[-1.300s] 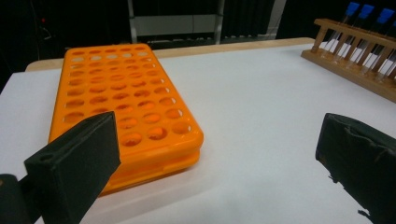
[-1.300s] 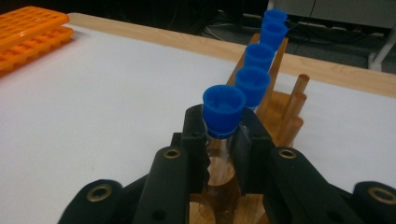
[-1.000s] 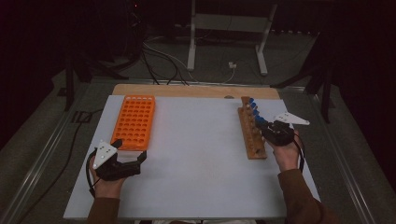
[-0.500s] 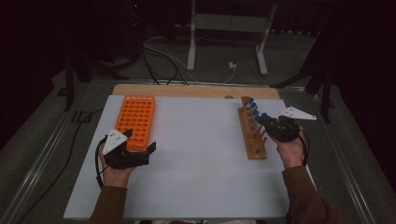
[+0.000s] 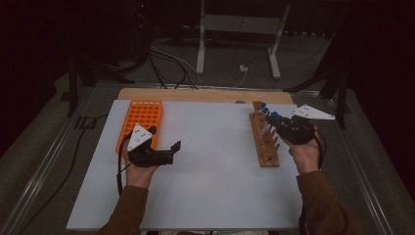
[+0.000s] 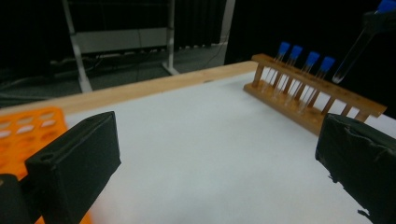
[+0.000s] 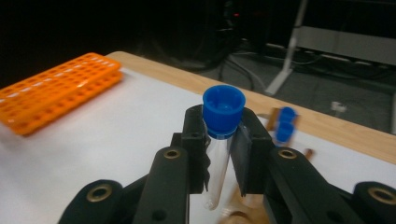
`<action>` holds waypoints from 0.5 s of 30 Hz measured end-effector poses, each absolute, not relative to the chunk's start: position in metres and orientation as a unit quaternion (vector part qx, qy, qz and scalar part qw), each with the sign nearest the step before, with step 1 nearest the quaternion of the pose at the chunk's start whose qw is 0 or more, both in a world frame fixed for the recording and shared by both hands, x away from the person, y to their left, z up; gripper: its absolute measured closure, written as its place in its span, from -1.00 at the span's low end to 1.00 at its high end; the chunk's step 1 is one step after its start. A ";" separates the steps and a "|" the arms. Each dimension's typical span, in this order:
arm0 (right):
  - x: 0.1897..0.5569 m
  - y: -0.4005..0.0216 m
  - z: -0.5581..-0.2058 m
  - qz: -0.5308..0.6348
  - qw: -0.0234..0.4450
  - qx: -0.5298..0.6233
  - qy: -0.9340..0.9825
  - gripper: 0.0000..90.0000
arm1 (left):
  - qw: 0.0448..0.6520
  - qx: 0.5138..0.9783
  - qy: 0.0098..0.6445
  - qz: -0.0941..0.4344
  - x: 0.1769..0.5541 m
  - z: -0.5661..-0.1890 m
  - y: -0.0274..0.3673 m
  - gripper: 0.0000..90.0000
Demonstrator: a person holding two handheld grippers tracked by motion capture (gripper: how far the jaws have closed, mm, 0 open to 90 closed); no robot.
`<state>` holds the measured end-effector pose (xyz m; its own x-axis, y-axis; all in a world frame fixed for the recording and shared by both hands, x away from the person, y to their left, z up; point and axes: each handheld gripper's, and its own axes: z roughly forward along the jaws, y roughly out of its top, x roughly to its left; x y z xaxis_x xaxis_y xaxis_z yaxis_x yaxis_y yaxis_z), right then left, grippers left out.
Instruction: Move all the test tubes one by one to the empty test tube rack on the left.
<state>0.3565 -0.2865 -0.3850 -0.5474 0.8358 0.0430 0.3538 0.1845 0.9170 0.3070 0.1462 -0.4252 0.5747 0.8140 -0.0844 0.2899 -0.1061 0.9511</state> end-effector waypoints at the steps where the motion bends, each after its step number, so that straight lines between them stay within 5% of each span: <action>1: 0.356 -0.283 -0.386 0.493 0.239 0.404 0.732 0.70 | 0.540 0.704 0.388 0.248 0.308 -0.424 0.142 -0.98; 15: 0.353 -0.219 -0.398 0.496 0.183 0.351 0.773 0.70 | 0.556 0.726 0.326 0.240 0.323 -0.428 0.084 -0.97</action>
